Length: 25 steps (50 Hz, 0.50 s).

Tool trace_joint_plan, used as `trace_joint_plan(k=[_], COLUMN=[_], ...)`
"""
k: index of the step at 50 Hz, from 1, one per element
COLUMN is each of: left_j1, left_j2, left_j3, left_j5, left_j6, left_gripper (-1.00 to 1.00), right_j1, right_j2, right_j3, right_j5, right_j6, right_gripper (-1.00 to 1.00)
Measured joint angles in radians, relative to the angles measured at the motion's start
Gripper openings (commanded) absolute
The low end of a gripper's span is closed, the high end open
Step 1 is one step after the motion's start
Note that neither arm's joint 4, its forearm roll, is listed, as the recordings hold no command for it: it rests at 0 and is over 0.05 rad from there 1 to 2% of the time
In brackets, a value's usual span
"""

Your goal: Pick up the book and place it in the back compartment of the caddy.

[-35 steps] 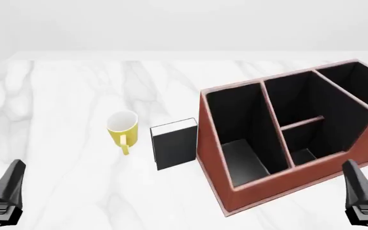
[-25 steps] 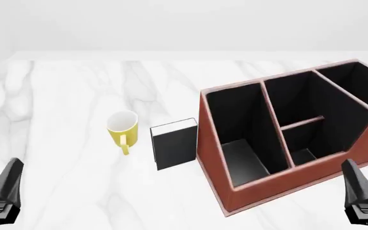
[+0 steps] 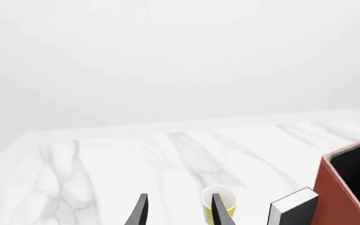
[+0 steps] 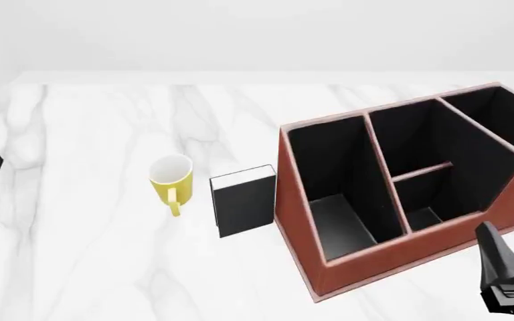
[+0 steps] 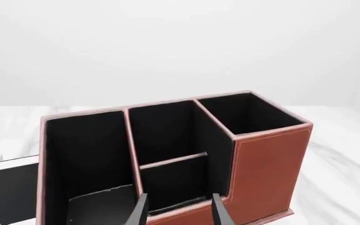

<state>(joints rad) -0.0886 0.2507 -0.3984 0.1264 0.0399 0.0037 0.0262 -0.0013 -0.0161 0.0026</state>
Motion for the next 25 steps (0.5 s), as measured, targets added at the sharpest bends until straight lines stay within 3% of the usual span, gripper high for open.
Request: trace_joint_plan(k=[12, 25], left_j1=[-0.133, -0.293], left_j2=[0.291, 0.613], left_j3=[-0.279, -0.676], left_j5=[0.061, 0.236], left_j6=[0.096, 0.181], left_gripper=[1.0, 1.0], right_j1=[0.002, 0.003], right_j2=[0.004, 0.004], right_j3=[0.0, 0.0], right_j5=[-0.004, -0.003], right_j6=[0.001, 0.0], right_gripper=[1.0, 1.0])
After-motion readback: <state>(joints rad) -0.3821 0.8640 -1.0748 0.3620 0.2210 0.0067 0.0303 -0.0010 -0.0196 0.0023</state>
